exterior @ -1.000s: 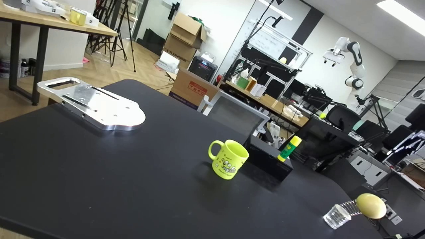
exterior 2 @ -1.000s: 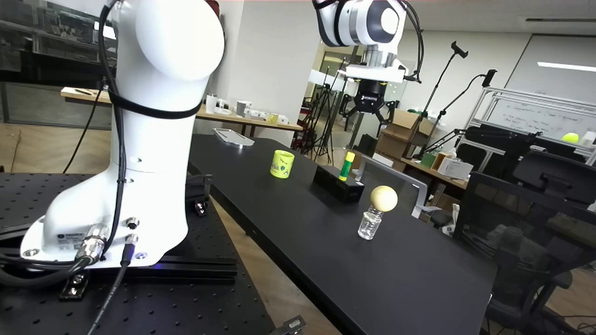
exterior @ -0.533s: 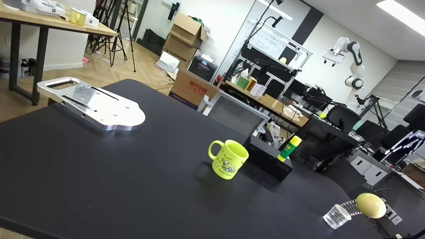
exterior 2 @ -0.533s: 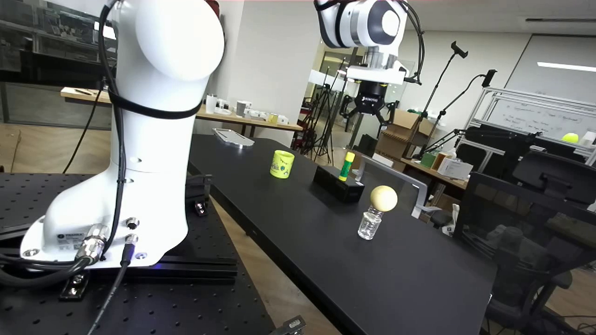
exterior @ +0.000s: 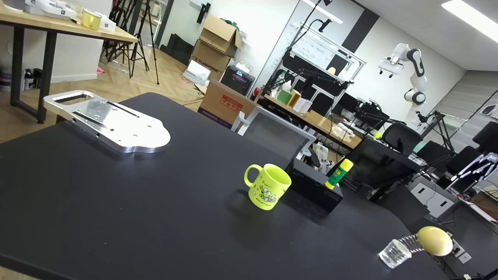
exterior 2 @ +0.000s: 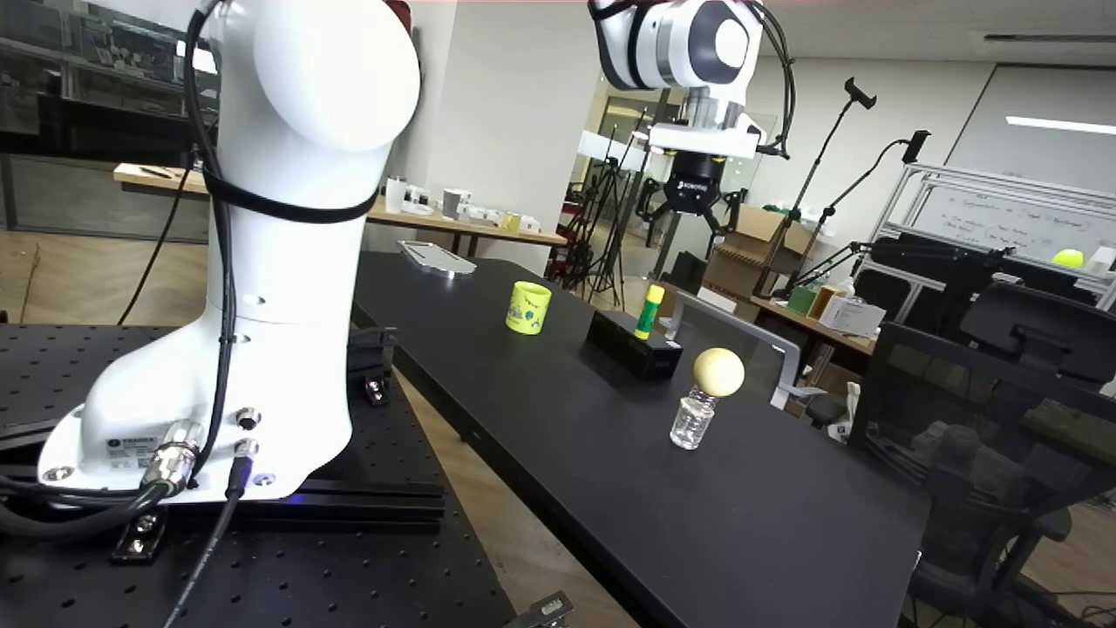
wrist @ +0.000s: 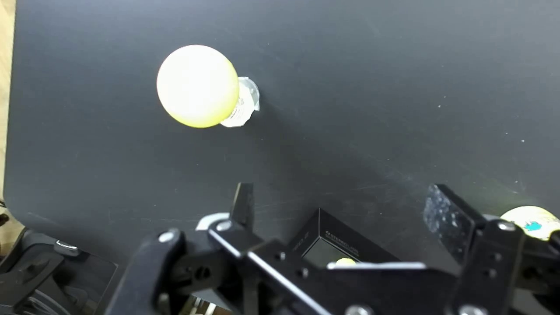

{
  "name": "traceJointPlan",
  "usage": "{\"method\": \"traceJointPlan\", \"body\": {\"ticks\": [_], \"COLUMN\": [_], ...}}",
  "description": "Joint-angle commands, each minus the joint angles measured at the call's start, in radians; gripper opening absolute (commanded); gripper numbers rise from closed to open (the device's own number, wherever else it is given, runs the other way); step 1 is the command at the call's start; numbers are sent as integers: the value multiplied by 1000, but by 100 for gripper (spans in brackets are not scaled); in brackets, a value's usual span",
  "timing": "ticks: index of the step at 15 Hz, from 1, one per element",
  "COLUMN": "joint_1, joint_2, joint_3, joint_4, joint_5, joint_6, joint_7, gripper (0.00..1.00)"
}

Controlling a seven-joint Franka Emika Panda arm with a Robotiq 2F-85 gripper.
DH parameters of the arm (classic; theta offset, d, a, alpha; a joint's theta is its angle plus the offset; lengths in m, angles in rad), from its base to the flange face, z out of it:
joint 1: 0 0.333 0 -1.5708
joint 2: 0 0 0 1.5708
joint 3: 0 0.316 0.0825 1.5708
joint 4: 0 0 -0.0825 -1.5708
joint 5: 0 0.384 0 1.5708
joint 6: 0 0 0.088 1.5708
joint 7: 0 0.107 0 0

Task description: Put the glue stick in the green cup

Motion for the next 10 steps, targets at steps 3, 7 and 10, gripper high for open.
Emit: {"method": "traceJointPlan", "body": {"ticks": [3,7,10], "joint_1": [-6,0,4], "joint_2": [36,116,195], "joint_3": [17,40,66], "joint_4": [37,115,203], "joint_5": [24,40,37], "joint_6": [45,107,128], "joint_7": [-9,-10,-6], "gripper": [100,100,100]}}
